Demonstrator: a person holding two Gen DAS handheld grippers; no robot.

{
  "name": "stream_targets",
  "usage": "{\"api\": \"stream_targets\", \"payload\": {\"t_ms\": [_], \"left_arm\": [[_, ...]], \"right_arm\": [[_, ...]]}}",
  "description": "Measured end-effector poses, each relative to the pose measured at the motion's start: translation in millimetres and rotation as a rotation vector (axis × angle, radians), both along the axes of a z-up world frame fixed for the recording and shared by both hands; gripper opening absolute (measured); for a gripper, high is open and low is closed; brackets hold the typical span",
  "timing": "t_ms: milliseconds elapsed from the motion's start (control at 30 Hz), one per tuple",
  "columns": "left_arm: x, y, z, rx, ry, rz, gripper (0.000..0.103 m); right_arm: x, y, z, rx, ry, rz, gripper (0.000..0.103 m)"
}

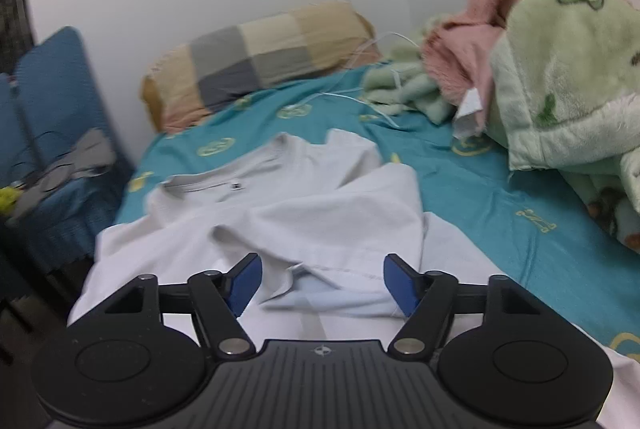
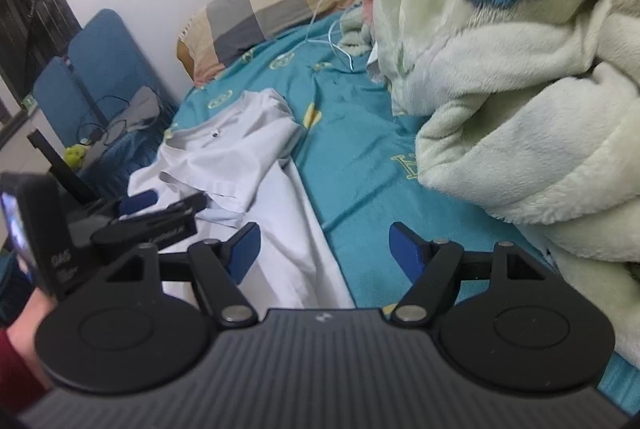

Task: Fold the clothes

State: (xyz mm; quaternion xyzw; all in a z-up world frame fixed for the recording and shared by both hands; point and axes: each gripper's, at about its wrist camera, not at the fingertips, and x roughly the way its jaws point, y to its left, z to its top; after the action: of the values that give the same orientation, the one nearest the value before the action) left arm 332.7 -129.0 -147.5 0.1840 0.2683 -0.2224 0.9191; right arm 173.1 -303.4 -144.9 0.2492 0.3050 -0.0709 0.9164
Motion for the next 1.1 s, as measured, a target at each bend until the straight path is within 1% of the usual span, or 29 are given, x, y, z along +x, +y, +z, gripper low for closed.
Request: {"api": "stream_targets", "payload": {"t_ms": [67, 167, 233, 300, 333, 367, 400, 433, 467, 533, 600, 700, 800, 867, 967, 1100], "left_arm": [[9.3, -6.9, -9.1, -0.005, 0.022, -0.047, 0.064], [20.6, -16.8, -23.0, -0.023, 0.067, -0.102, 0.064], [26.2, -21.6, -32.0, -0.048, 0.102, -0.127, 0.064], [31.4, -27.5, -39.9, -0.038, 0.107, -0.123, 0.061], [34.8, -29.6, -43.9, -0.026, 0.11, -0.108, 0.053], [39.1, -29.6, -45.8, -0.028, 0.121, -0.093, 0.039], [43.7, -29.0, -47.0, -0.035, 0.134, -0.079, 0.028], [48.4, -26.7, -45.3, -0.053, 0.145, -0.056, 0.007], [53.3, -20.7, -38.6, -0.104, 0.153, -0.03, 0.003], [63.2, -6.4, -22.7, -0.227, 0.168, 0.02, 0.003], [77.2, 7.1, -4.6, -0.325, 0.181, 0.064, 0.002], [108.8, 20.9, 19.4, -0.413, 0.194, 0.157, 0.002], [147.4, 30.6, 35.1, -0.462, 0.227, 0.287, 0.002], [173.8, 34.0, 36.7, -0.453, 0.249, 0.374, 0.002], [204.0, 36.1, 25.8, -0.388, 0.265, 0.474, 0.002], [223.1, 44.3, -7.8, -0.303, 0.3, 0.578, 0.002]], "right_arm": [[7.0, -1.9, -4.6, 0.007, 0.007, -0.004, 0.073], [17.4, -4.9, -11.4, 0.018, 0.017, -0.011, 0.073], [22.6, -5.4, -15.7, 0.02, 0.024, -0.01, 0.073], [25.6, -5.1, -19.8, 0.018, 0.037, -0.007, 0.073], [26.8, -5.2, -21.7, 0.018, 0.043, -0.006, 0.073], [28.0, -5.3, -23.6, 0.019, 0.049, -0.005, 0.073], [28.7, -5.3, -24.8, 0.021, 0.054, -0.005, 0.073], [29.4, -5.4, -25.9, 0.022, 0.058, -0.006, 0.073], [29.3, -5.4, -26.3, 0.023, 0.061, -0.007, 0.073], [28.6, -5.2, -26.6, 0.025, 0.065, -0.008, 0.073], [27.4, -2.7, -27.1, 0.029, 0.072, -0.005, 0.073], [28.6, 2.2, -28.5, 0.025, 0.075, 0.009, 0.073], [31.5, 7.8, -30.3, 0.009, 0.081, 0.026, 0.073], [34.0, 11.6, -32.2, -0.008, 0.088, 0.041, 0.073], [38.1, 14.9, -35.1, -0.027, 0.097, 0.058, 0.073], [42.0, 17.0, -36.9, -0.036, 0.091, 0.072, 0.073]]}}
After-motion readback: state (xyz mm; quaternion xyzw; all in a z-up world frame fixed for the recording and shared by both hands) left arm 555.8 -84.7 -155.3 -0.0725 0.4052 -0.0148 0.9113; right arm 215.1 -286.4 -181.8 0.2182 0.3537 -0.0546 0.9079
